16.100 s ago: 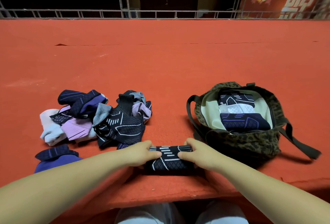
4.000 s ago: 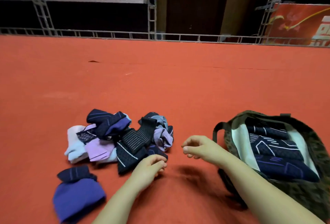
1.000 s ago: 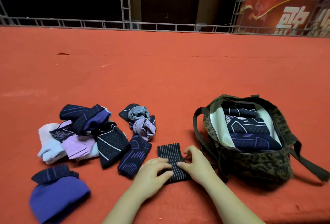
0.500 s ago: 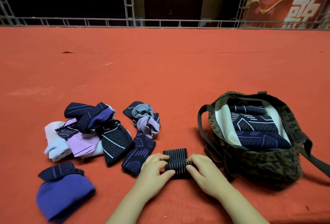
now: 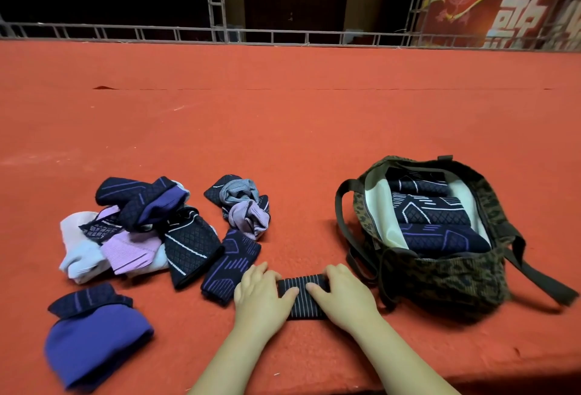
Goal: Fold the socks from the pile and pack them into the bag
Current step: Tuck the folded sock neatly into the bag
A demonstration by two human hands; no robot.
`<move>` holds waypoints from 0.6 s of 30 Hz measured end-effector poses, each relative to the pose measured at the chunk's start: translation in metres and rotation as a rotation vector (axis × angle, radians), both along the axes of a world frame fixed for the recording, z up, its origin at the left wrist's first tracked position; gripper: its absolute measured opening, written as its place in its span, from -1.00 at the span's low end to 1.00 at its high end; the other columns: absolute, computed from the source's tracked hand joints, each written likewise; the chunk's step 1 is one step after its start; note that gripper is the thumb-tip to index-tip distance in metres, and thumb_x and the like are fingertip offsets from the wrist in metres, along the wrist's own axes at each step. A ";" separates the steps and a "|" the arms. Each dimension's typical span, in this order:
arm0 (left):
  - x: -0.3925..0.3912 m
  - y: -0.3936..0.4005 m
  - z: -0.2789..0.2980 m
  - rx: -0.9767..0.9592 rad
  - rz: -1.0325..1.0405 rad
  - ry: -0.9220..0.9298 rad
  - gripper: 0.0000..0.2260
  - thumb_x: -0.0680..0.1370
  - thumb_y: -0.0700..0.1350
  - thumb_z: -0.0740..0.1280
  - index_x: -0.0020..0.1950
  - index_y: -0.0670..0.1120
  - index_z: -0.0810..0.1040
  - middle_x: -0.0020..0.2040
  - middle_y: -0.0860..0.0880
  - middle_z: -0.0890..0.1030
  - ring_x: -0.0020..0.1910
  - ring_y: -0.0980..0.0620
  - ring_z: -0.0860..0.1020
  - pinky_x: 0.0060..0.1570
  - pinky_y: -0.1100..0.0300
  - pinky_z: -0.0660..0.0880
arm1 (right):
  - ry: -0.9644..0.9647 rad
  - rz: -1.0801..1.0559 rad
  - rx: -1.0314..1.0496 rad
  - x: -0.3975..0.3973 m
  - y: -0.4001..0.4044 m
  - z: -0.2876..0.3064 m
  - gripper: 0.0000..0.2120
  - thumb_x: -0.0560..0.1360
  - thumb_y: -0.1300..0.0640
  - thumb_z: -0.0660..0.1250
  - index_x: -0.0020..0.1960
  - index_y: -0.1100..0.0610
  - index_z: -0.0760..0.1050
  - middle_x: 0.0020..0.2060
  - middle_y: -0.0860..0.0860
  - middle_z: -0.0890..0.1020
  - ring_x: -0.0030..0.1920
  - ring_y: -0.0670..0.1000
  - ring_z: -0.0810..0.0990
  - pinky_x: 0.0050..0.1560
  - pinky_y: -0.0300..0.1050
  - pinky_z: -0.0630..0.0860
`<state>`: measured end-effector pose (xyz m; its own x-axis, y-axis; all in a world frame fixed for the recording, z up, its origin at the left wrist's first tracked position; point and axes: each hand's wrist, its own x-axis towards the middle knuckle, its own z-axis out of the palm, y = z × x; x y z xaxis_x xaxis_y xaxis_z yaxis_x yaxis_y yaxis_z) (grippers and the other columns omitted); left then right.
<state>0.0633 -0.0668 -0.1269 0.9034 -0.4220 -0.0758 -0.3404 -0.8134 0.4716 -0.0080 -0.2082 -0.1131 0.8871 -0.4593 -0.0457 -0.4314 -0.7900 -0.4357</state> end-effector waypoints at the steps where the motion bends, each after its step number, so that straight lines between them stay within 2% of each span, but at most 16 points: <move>1: 0.001 0.000 0.001 0.012 -0.019 0.012 -0.62 0.53 0.23 0.19 0.26 0.07 0.44 0.53 0.06 0.15 0.52 0.01 0.00 0.45 0.02 -0.02 | 0.003 0.003 0.020 -0.003 0.001 0.000 -0.70 0.51 -0.22 0.18 -0.02 0.02 0.40 -0.02 -0.06 0.46 0.02 0.01 0.52 -0.03 -0.05 0.44; 3: 0.002 0.001 0.002 -0.003 -0.071 0.025 -0.64 0.54 0.21 0.18 0.23 0.07 0.45 0.49 0.08 0.24 0.51 0.04 0.06 0.44 0.07 -0.02 | -0.032 0.009 0.089 -0.009 0.003 0.000 -0.76 0.51 -0.17 0.21 -0.07 0.00 0.36 -0.05 -0.06 0.46 0.01 0.00 0.49 0.00 -0.05 0.42; 5: -0.001 0.002 0.005 -0.165 -0.097 0.082 -0.70 0.53 0.17 0.21 0.17 0.05 0.46 0.25 0.08 0.48 0.35 0.06 0.33 0.33 0.18 0.15 | -0.082 0.003 0.192 -0.016 0.002 0.003 -0.79 0.53 -0.10 0.22 -0.07 0.03 0.35 -0.08 -0.05 0.49 -0.01 -0.01 0.48 0.01 -0.07 0.40; 6: -0.004 0.001 0.008 -0.312 -0.091 0.166 -0.80 0.55 0.09 0.25 0.08 0.02 0.47 0.06 0.07 0.54 0.17 0.05 0.45 0.19 0.23 0.29 | -0.099 -0.007 0.263 -0.019 0.002 0.007 -0.80 0.54 -0.08 0.21 -0.05 0.06 0.34 -0.11 -0.05 0.50 -0.04 -0.01 0.49 -0.02 -0.09 0.39; 7: -0.011 -0.003 0.014 -0.446 -0.080 0.254 -0.90 0.56 0.00 0.28 0.00 0.00 0.44 -0.09 0.06 0.54 -0.01 0.05 0.50 0.00 0.29 0.37 | -0.108 -0.018 0.344 -0.024 0.001 0.011 -0.81 0.55 -0.06 0.20 -0.03 0.07 0.33 -0.13 -0.05 0.50 -0.08 -0.02 0.49 -0.06 -0.10 0.37; 8: -0.016 -0.007 0.019 -0.553 -0.062 0.311 -0.94 0.57 -0.07 0.28 -0.03 -0.01 0.41 -0.15 0.05 0.53 -0.13 0.07 0.49 -0.15 0.34 0.37 | -0.118 -0.019 0.423 -0.028 0.001 0.015 -0.81 0.56 -0.04 0.19 0.00 0.08 0.31 -0.14 -0.05 0.50 -0.12 -0.04 0.48 -0.09 -0.11 0.36; 9: -0.020 -0.011 0.023 -0.611 -0.054 0.320 -0.94 0.58 -0.10 0.26 0.01 0.01 0.39 -0.13 0.04 0.52 -0.15 0.09 0.49 -0.20 0.37 0.36 | -0.132 -0.007 0.485 -0.031 0.003 0.020 -0.83 0.58 -0.01 0.17 0.04 0.08 0.29 -0.14 -0.05 0.50 -0.14 -0.08 0.47 -0.10 -0.14 0.36; 12: -0.029 -0.030 0.036 -0.666 -0.099 0.291 -0.78 0.62 -0.10 0.17 0.26 0.05 0.34 0.09 0.02 0.49 0.07 0.06 0.47 0.04 0.29 0.33 | -0.246 0.007 0.571 -0.042 0.004 0.037 -0.86 0.60 0.06 0.14 0.13 0.02 0.23 -0.04 -0.01 0.50 -0.15 -0.14 0.47 -0.12 -0.23 0.39; 13: -0.031 -0.038 0.042 -0.689 -0.125 0.288 -0.79 0.63 -0.11 0.16 0.26 0.05 0.36 0.12 0.01 0.49 0.09 0.07 0.47 0.07 0.28 0.34 | -0.290 -0.015 0.572 -0.046 0.001 0.047 -0.84 0.61 0.08 0.14 0.15 -0.01 0.21 -0.04 -0.01 0.50 -0.15 -0.13 0.48 -0.15 -0.24 0.42; 16: -0.037 -0.064 0.069 -0.744 -0.209 0.235 -0.85 0.62 -0.17 0.16 0.01 0.09 0.42 -0.01 0.07 0.53 -0.06 0.16 0.49 -0.09 0.40 0.38 | -0.421 -0.065 0.489 -0.060 -0.016 0.079 -0.80 0.59 0.13 0.17 0.15 -0.03 0.19 -0.09 -0.07 0.48 -0.17 -0.16 0.48 -0.20 -0.24 0.41; 18: -0.039 -0.085 0.091 -0.775 -0.242 0.183 -0.87 0.60 -0.17 0.18 -0.04 0.07 0.42 -0.10 0.13 0.52 -0.13 0.23 0.47 -0.15 0.35 0.37 | -0.483 -0.085 0.402 -0.068 -0.033 0.100 -0.77 0.57 0.11 0.22 0.15 -0.01 0.21 -0.12 -0.10 0.48 -0.15 -0.17 0.48 -0.15 -0.23 0.40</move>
<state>0.0246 -0.1517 -0.0360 0.7823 -0.5965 0.1794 -0.3278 -0.1494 0.9329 -0.0765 -0.2413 -0.0131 0.8117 -0.5595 0.1675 -0.1660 -0.4960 -0.8523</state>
